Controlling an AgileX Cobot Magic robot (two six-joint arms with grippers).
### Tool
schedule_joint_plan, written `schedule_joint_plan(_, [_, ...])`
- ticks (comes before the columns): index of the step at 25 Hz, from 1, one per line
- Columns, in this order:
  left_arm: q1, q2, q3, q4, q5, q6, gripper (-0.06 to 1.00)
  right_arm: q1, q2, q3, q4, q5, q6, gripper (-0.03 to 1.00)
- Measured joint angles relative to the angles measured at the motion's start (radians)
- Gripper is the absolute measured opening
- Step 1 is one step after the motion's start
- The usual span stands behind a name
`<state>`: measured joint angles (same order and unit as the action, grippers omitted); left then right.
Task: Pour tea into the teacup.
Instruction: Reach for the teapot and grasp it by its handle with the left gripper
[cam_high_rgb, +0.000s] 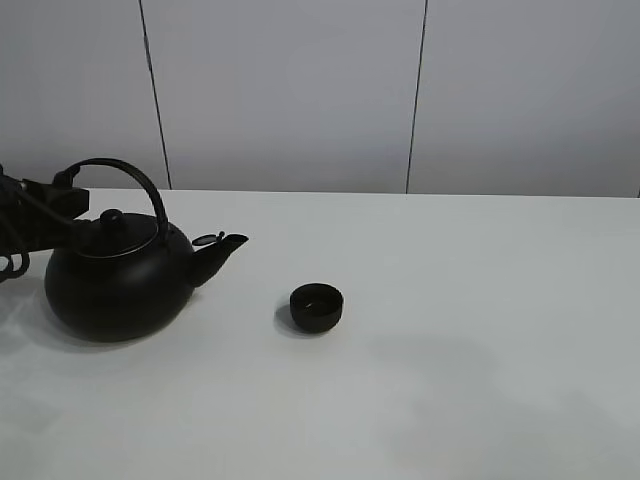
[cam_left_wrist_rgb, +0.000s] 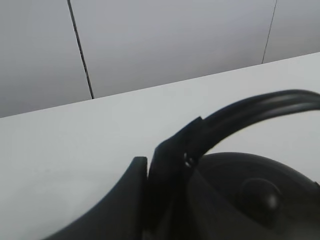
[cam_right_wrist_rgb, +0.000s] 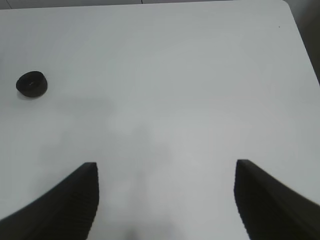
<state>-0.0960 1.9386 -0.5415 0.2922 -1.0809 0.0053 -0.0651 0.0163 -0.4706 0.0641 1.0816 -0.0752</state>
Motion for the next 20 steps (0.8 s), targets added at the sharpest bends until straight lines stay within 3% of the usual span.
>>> schedule_joint_plan(8, [0.0, -0.003, 0.0, 0.011, -0.002, -0.005, 0.12, 0.0, 0.0, 0.0, 0.0, -0.001, 0.0, 0.52])
schedule_joint_plan(20, [-0.018, -0.062, -0.024, 0.092, 0.12, -0.005, 0.12, 0.0, 0.0, 0.0, 0.0, -0.001, 0.0, 0.52])
